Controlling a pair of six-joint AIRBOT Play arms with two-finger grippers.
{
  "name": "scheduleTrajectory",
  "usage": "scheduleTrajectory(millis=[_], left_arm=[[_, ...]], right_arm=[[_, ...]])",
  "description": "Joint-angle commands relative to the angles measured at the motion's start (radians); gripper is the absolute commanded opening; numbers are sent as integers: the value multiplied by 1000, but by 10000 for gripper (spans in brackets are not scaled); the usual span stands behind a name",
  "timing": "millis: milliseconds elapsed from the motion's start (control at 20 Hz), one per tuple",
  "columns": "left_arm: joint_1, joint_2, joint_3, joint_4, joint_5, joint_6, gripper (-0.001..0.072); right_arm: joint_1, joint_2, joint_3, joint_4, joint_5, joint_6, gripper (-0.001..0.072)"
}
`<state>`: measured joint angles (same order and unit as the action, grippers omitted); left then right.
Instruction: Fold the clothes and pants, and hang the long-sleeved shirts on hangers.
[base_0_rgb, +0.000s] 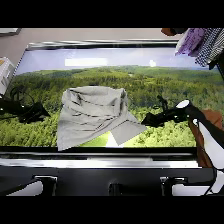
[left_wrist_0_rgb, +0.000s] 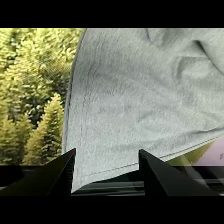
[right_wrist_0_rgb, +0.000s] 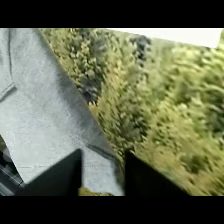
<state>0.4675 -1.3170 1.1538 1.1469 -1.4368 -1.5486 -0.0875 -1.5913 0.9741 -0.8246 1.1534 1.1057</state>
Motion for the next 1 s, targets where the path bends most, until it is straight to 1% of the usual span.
scheduleTrajectory(millis=[0,50,200,300,350,450,600,750,950], left_arm=[[18,23,-65,5,-9,3,450],[43,45,-120,-1,6,34,450],[162,142,-350,-120,84,195,450],[245,180,-496,-201,116,281,450],[273,179,-555,-250,126,325,450],[282,172,-632,-330,158,397,450],[245,172,-696,-343,233,418,450],[214,172,-719,-339,284,420,450],[206,173,-715,-332,296,420,450]], right_arm=[[36,-12,-7,20,26,-18,99],[34,-8,-7,15,39,-17,32],[35,27,-7,5,48,-16,31],[35,56,-7,5,43,-2,31],[35,70,-7,6,43,-1,31],[35,90,-7,6,46,16,31],[35,112,-7,7,49,37,31],[35,137,-7,15,48,45,31],[35,185,-7,16,48,60,31]])
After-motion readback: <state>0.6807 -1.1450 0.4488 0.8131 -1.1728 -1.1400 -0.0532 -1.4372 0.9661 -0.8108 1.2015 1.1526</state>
